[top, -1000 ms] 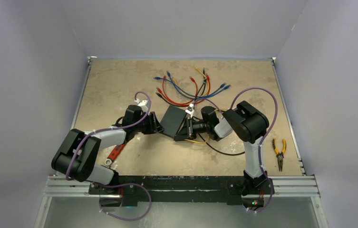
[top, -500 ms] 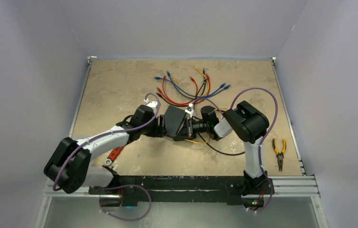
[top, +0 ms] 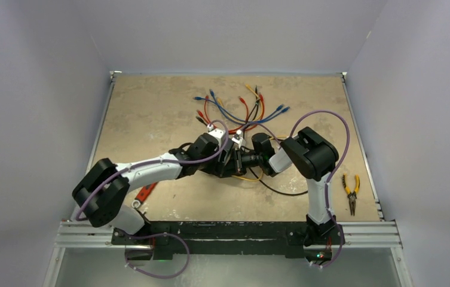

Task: Pull the plug from the switch port
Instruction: Pull the connector from the switch port.

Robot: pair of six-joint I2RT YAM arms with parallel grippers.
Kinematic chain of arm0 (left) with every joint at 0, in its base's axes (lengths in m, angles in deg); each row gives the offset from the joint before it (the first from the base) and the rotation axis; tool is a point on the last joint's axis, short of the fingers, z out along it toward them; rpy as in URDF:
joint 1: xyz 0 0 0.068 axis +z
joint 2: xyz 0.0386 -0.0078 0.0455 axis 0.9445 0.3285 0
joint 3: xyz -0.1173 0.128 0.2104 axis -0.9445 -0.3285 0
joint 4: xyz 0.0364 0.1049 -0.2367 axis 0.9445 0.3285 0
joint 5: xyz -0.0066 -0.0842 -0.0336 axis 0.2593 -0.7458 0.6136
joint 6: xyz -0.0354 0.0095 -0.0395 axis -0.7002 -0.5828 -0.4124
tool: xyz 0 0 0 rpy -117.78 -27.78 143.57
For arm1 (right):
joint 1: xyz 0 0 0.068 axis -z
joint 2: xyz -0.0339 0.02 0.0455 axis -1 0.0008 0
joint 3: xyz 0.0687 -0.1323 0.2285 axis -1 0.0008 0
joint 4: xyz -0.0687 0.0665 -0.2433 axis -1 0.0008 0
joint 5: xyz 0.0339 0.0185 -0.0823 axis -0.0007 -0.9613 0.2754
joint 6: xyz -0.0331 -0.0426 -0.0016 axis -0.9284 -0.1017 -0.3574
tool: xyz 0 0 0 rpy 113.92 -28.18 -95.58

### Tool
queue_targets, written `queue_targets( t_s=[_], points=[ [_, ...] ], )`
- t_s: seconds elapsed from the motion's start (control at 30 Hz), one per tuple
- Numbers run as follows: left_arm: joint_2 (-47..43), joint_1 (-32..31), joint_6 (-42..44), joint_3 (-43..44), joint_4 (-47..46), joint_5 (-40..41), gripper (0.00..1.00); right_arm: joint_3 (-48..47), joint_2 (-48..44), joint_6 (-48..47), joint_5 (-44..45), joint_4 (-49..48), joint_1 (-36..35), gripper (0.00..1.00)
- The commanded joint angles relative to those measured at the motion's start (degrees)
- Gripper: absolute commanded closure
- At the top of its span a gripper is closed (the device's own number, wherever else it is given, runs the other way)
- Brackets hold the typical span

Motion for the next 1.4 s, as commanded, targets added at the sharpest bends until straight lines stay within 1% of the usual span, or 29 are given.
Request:
queue_targets(
  t_s=[0.0,0.13,0.27,0.4,0.5,0.53,0.6,0.77,0.9,1.03,1.17,1.27,1.37],
  points=[
    [4.0,-0.8,1.33,3.09,-0.58,3.16,0.34,0.52,-0.8,-4.75,1.86,0.28,-0.58,1.0],
    [6.2,-1.09,1.91,3.63,-0.83,3.95,0.34,1.24,-0.82,-4.75,1.38,-0.08,-0.58,1.0],
    [8.37,-1.18,1.77,3.71,0.81,7.34,0.36,1.48,-1.0,-4.79,1.07,-0.15,-0.58,1.0],
    [9.61,-1.16,1.76,3.34,2.24,10.45,0.46,1.79,-1.21,-5.03,0.88,0.17,-0.58,1.0],
    [9.11,-1.12,1.46,2.42,2.7,12.12,0.55,2.03,-1.68,-6.0,0.51,1.55,-0.58,1.0],
    [8.63,-1.11,1.44,2.02,2.64,12.45,0.58,2.13,-1.87,-6.36,0.42,2.13,-0.58,1.0],
    [7.45,-1.15,1.44,0.86,2.37,13.02,0.59,2.38,-2.16,-6.96,0.29,3.05,-0.58,1.0],
    [5.28,-1.05,1.17,-1.39,3.43,14.99,0.54,3.04,-2.07,-7.57,0.19,3.53,-0.58,1.0],
    [5.14,-1.1,0.08,-2.26,5.51,16.75,0.44,3.19,-2.01,-7.71,-0.05,3.53,-0.58,1.0],
    [3.23,-1.06,-0.96,-3.96,6.29,17.28,0.4,2.98,-2.05,-8.11,-0.08,4.1,-0.49,1.0],
    [1.82,-1.05,-1.43,-4.99,6.83,17.29,0.37,3.22,-1.94,-8.44,-0.28,4.24,-0.49,1.0],
    [1.99,-1.07,-2.29,-5.19,7.59,17.55,0.37,3.45,-2.12,-8.67,-0.55,4.4,-0.49,1.0],
    [2.02,-1.09,-1.81,-5.66,6.48,15.77,0.38,3.61,-2.71,-8.87,-0.52,4.8,-0.49,1.0]
  ],
)
